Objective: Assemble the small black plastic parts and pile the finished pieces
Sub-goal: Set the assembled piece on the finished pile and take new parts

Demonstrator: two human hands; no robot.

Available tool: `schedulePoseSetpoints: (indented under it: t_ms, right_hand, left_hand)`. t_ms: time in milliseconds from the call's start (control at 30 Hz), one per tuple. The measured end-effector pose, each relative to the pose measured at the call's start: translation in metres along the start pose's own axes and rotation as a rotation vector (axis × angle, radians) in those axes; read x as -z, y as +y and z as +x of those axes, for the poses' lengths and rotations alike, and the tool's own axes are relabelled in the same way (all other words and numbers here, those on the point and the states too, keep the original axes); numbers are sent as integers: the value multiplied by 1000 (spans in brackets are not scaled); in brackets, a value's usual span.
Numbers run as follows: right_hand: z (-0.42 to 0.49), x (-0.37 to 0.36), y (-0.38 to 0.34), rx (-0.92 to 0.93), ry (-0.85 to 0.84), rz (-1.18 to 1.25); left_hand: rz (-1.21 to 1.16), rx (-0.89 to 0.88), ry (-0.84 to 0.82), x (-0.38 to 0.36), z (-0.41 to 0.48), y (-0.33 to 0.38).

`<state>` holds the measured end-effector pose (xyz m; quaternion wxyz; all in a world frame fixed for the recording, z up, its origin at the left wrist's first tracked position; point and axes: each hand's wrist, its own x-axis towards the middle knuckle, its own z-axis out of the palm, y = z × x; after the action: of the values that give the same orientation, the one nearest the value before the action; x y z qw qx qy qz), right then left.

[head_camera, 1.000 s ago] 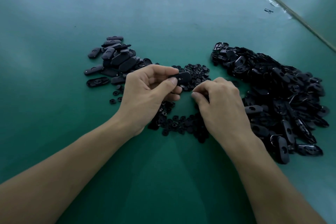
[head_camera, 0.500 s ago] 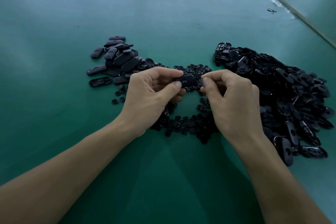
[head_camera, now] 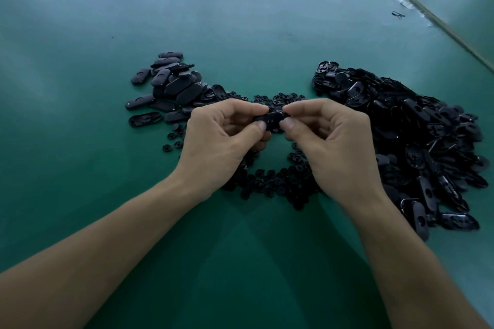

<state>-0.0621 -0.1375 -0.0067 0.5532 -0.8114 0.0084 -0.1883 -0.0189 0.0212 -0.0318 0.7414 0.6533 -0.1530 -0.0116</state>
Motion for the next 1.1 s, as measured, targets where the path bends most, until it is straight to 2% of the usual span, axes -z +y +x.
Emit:
schedulePoseSetpoints:
  t_ms: [367,1100]
  right_hand:
    - [1,2,-3,-168,-45,275]
    - [0,2,-6,-191,-15,295]
  left_hand:
    - [-4,-15,-14,0,0,3]
    - [19,-25,-31,0,-2,4]
